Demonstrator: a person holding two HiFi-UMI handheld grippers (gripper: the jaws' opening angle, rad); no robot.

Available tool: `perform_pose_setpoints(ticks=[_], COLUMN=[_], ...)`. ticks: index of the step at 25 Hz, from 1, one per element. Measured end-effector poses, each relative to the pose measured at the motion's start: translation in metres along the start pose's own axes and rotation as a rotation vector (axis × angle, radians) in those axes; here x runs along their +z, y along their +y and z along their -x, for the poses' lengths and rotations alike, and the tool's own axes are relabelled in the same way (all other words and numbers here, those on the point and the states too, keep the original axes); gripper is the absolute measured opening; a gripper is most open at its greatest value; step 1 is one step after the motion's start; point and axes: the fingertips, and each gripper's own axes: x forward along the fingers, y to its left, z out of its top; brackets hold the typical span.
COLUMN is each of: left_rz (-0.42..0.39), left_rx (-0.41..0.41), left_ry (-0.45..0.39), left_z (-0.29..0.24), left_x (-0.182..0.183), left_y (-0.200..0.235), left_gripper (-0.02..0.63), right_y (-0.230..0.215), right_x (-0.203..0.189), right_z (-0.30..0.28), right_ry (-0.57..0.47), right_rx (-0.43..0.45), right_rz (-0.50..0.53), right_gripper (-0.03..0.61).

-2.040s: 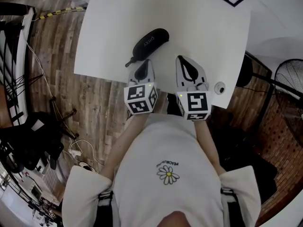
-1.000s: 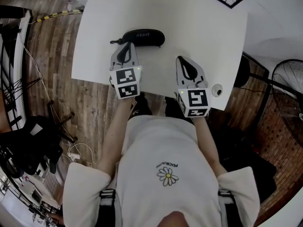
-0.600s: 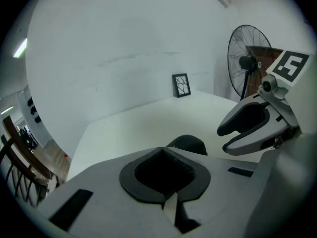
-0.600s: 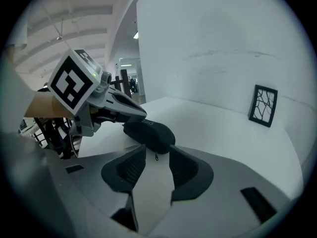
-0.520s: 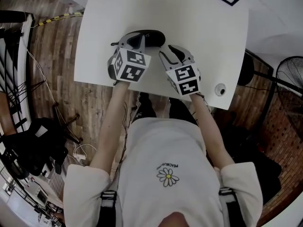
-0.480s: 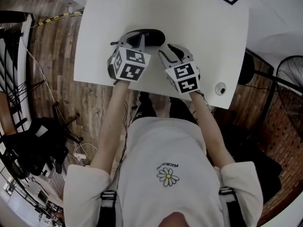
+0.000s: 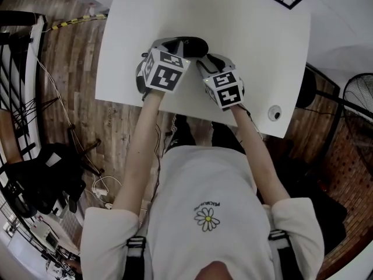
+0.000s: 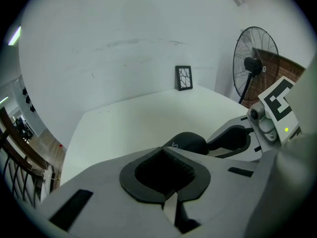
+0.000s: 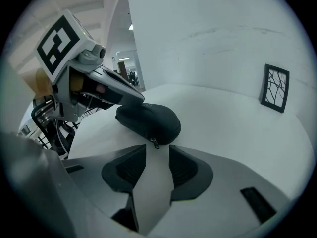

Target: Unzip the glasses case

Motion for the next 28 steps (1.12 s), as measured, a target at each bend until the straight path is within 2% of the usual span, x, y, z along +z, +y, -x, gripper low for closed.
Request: perform_pose_setpoints(ticks=[2,7,13,15,19,22,28], left_rz=[-0.004,-0.014,-0.032,-0.036,-0.043,-0.063,-0.095], left_rx=[0.005,-0.003,-0.005,-0.004,-0.001,0.006,0.051], left_ry=[0.001,0.001,0.005,0.005,0.006,0.012,0.015], left_z=[-0.001,-0.001,-0.001,-0.001,0.0,-0.001,0.0], left_x=[0.0,0.001,0.001,0.0,-0.002,-0.003,-0.006], left_y=[0.0,-0.001,-0.002,-0.003,-0.005,-0.008,-0.009], left_gripper=[0.006,0.006,0.006,0.006,0.006,0.006,0.006], right_y=[0.003,0.005,0.004,0.007,0.007,0.006,0.007], right_x=[-0.003,-0.002,0.001,0.002,0.0,-0.005,-0.006], right_z=[-0.003,-0.005,-0.001,0.002,0.002,-0.001,0.003], right_ry=[0.017,0.052,0.05,0.043,0.038,0.073,0.147], right_rx=[0.01,0.018,0.05,0.063,0.088,0.097,0.039], right_rz=[0.032,0.06,0.077,0.078,0.06,0.03,0.153], right_gripper=[0.133,0.069,0.057,0.028,0.012,0.009,0.008])
